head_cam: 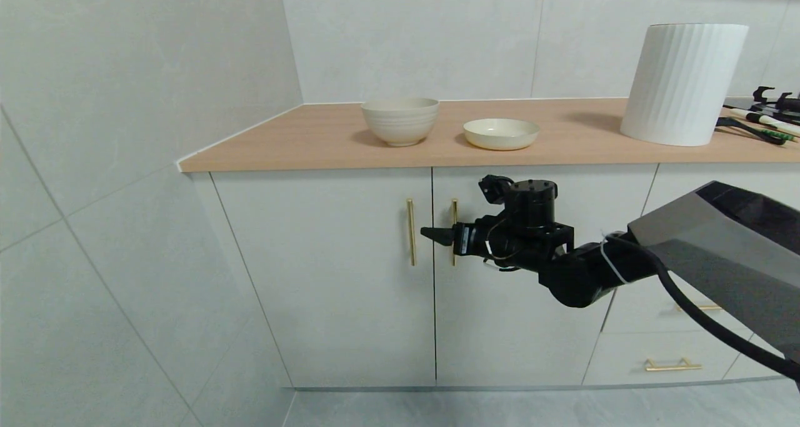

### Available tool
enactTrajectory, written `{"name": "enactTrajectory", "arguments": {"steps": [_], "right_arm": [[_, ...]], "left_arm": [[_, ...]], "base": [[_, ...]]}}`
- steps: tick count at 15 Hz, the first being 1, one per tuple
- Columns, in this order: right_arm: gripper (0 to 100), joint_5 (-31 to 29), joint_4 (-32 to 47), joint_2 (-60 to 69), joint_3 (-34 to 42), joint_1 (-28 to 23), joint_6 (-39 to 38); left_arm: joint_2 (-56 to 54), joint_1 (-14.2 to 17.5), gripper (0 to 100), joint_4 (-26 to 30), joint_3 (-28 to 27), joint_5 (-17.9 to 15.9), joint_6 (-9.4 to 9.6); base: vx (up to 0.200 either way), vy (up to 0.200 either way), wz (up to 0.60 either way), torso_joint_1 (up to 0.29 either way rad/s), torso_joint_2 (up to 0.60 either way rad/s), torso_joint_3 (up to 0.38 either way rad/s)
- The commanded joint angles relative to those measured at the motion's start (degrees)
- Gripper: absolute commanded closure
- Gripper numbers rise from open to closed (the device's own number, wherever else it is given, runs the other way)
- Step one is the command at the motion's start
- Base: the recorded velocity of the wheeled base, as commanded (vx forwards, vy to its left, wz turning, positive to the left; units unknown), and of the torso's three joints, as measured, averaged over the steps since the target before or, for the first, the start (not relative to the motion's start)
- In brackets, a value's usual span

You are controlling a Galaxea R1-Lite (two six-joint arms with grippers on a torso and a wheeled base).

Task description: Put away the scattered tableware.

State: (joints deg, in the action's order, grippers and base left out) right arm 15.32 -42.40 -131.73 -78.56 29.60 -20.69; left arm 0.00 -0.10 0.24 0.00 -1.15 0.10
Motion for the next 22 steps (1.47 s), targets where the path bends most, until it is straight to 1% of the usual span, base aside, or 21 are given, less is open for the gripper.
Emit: {"name": "enactTrajectory", "arguments": {"steps": [1,4,8,10,11,13,15,17,18,21,22], "right_arm": [[0,-0.1,-0.1,-1.4,-0.9,0.0,-0.7],[0,0.2,-1.0,-1.2,-0.6,0.8,-3.7],[0,0.4,-1.4,-1.1,0.1,1.6,-4.1],[0,0.8,-1.4,-0.2,1.6,2.0,-4.6],[0,2.1,-1.5,0.5,2.5,2.4,-4.6],[0,5.2,-1.5,2.6,5.5,2.4,-4.7],[0,5.9,-1.5,4.5,7.8,2.4,-4.7],[0,6.6,-2.3,7.6,12.2,2.4,-4.8],[0,6.8,-2.5,8.0,12.7,2.4,-4.8],[0,11.8,-5.7,15.0,24.3,2.6,-4.7],[0,12.9,-6.6,16.2,26.3,2.6,-4.7]], "left_arm": [[0.0,0.0,0,0.0,0.0,0.0,-0.01],[0.0,0.0,0,0.0,0.0,-0.1,-0.01],[0.0,0.0,0,0.0,0.0,0.0,-0.01],[0.0,0.0,0,0.0,0.0,-0.1,-0.01],[0.0,0.0,0,0.0,0.0,-0.1,-0.01],[0.0,0.0,0,0.0,0.0,0.0,-0.01],[0.0,0.0,0,0.0,0.0,0.0,-0.01],[0.0,0.0,0,0.0,0.0,0.0,-0.01],[0.0,0.0,0,0.0,0.0,0.0,-0.01],[0.0,0.0,0,0.0,0.0,0.0,-0.01],[0.0,0.0,0,0.0,0.0,0.0,-0.01]], "base": [[0.0,0.0,0.0,0.0,0.0,0.0],[0.0,0.0,0.0,0.0,0.0,0.0],[0.0,0.0,0.0,0.0,0.0,0.0],[0.0,0.0,0.0,0.0,0.0,0.0],[0.0,0.0,0.0,0.0,0.0,0.0],[0.0,0.0,0.0,0.0,0.0,0.0],[0.0,0.0,0.0,0.0,0.0,0.0],[0.0,0.0,0.0,0.0,0.0,0.0],[0.0,0.0,0.0,0.0,0.0,0.0],[0.0,0.0,0.0,0.0,0.0,0.0],[0.0,0.0,0.0,0.0,0.0,0.0]]}}
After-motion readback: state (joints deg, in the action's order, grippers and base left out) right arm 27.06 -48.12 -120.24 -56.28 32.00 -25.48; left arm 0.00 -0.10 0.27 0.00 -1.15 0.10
